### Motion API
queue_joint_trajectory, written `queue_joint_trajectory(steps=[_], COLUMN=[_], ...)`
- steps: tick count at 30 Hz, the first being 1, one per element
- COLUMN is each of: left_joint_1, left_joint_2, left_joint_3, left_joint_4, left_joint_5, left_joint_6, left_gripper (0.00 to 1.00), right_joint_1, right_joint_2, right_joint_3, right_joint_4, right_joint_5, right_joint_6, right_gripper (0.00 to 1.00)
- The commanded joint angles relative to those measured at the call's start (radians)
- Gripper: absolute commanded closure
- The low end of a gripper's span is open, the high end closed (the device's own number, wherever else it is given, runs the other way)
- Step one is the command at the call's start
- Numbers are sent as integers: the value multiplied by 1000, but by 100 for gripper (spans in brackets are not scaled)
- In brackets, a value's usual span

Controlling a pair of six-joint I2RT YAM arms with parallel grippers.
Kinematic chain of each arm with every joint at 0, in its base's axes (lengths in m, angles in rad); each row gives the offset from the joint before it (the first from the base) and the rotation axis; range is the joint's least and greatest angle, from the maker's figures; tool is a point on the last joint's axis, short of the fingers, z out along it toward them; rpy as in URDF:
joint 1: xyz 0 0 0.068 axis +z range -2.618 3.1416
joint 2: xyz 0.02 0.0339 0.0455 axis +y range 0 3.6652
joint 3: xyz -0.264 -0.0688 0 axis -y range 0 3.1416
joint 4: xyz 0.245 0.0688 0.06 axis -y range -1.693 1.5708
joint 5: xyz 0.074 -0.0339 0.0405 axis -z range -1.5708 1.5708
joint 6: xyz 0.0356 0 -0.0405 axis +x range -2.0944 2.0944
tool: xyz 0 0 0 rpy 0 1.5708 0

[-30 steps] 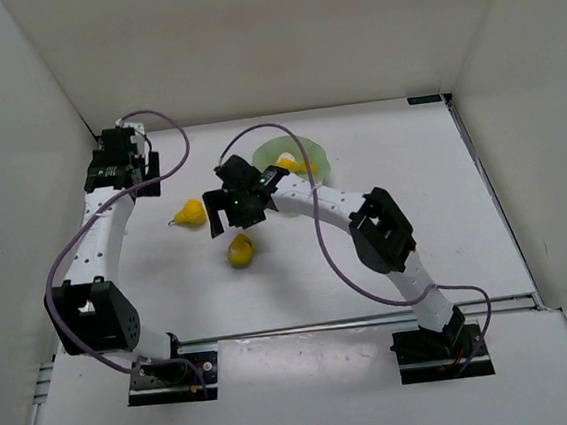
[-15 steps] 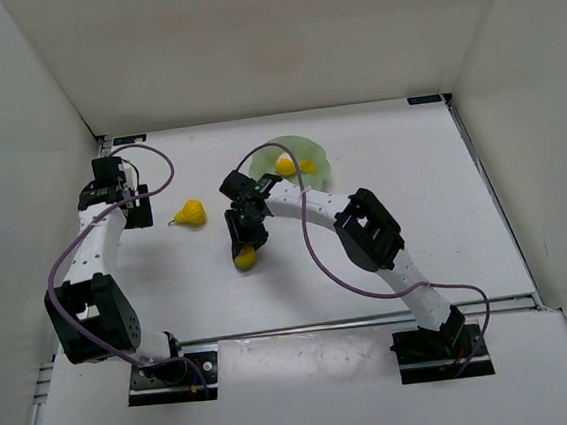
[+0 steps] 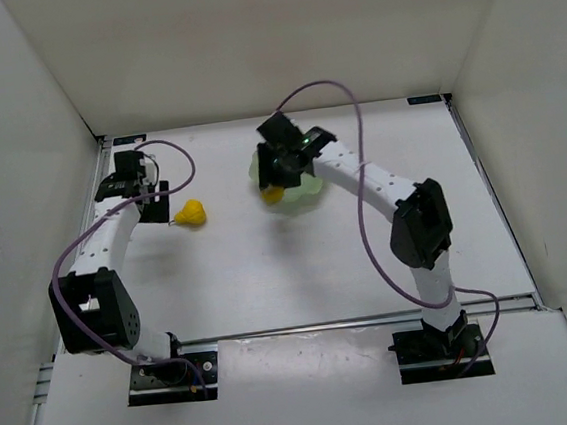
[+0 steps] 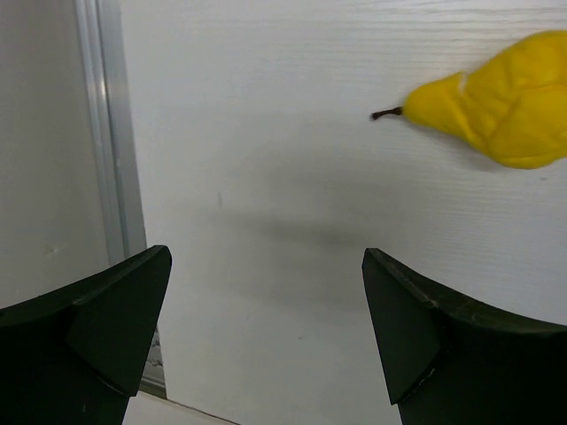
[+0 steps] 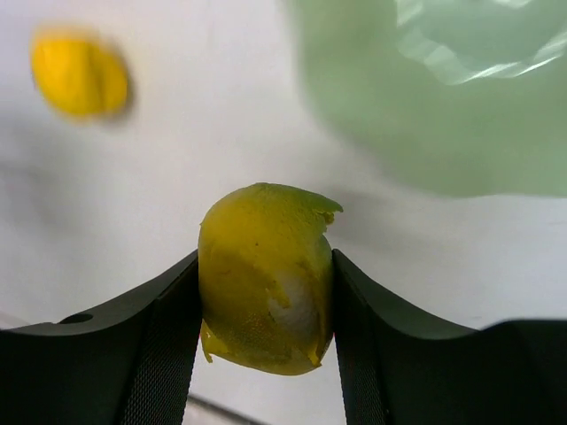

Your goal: Place and organize the fake fruits in the fruit bowl

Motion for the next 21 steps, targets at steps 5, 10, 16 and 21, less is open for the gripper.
queue_joint_trajectory(steps=[5, 10, 16, 21], left_joint_1=[-146, -155, -155, -155], left_joint_2=[140, 292, 427, 534], left_joint_3=[141, 253, 327, 413], left_joint_4=[-2, -89, -128, -128], left_joint_5=[8, 186, 208, 266], left_joint_6=[38, 70, 121, 151], left_gripper=[0, 0, 0, 0], right_joint_1=[-178, -214, -223, -223], right_joint_2=[62, 59, -74, -157], right_joint_3=[112, 148, 39, -45], right_joint_4=[-30, -39, -19, -19], right_joint_5=[149, 138, 187, 197], right_joint_6=[9, -41, -80, -89], right_gripper=[8, 0, 0, 0])
